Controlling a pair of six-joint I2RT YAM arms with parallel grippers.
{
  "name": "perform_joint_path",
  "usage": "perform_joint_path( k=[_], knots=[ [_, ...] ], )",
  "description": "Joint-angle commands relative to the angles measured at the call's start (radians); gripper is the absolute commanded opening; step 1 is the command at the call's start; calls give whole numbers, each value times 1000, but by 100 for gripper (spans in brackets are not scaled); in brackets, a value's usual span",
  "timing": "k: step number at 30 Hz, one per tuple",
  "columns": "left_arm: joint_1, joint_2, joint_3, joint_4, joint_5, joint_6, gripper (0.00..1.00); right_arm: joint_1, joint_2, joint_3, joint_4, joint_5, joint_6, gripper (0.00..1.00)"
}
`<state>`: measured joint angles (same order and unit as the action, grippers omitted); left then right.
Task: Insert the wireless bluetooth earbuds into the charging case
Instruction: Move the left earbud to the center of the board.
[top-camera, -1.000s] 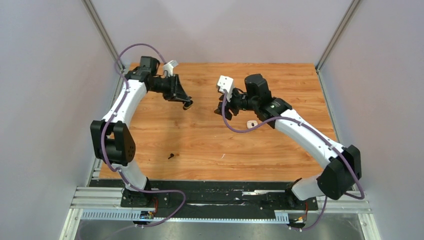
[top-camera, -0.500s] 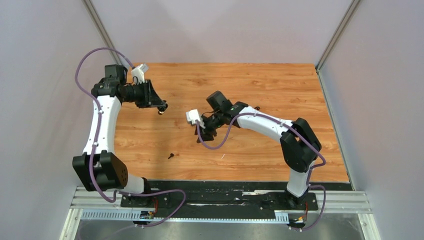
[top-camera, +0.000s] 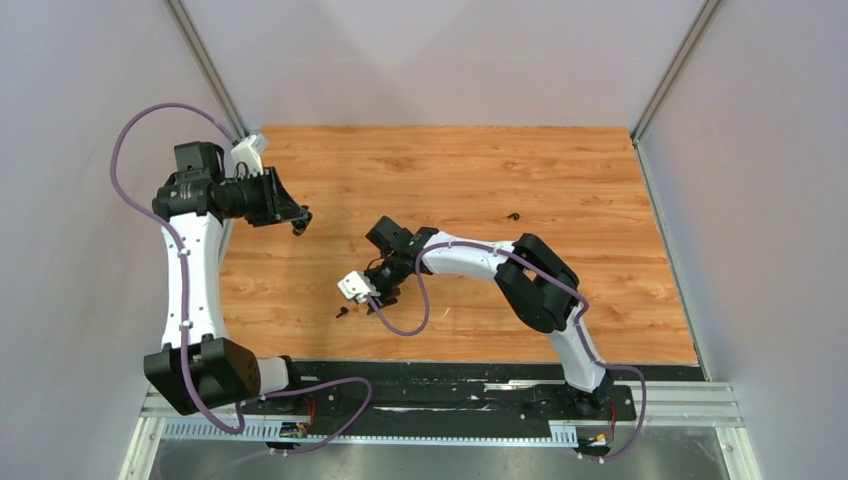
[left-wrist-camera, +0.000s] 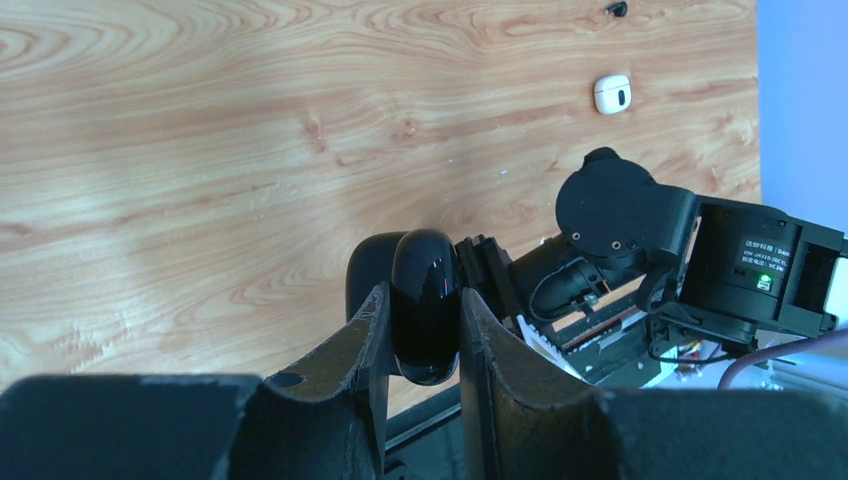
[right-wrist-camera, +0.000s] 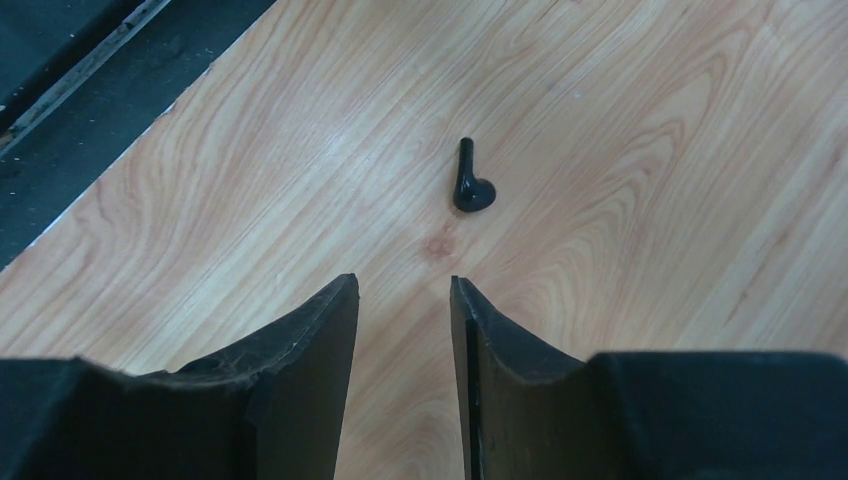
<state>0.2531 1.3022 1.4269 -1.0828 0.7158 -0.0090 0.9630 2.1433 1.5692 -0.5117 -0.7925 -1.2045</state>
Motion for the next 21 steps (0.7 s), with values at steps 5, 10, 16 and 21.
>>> perform_joint_path(
  k=[5, 10, 16, 21],
  knots=[
    [68, -110, -36, 18, 65, -43, 0, 22, 43, 93, 12, -25, -36, 41],
    [77, -137, -48, 9, 73, -40, 0, 50, 96, 113, 15, -29, -21, 44],
    [77, -166, -83, 21, 89, -54, 0, 65, 154, 154, 15, -22, 11, 44],
    [77, -194, -109, 16, 87, -52, 0, 68, 200, 216, 14, -5, 53, 44]
  ],
)
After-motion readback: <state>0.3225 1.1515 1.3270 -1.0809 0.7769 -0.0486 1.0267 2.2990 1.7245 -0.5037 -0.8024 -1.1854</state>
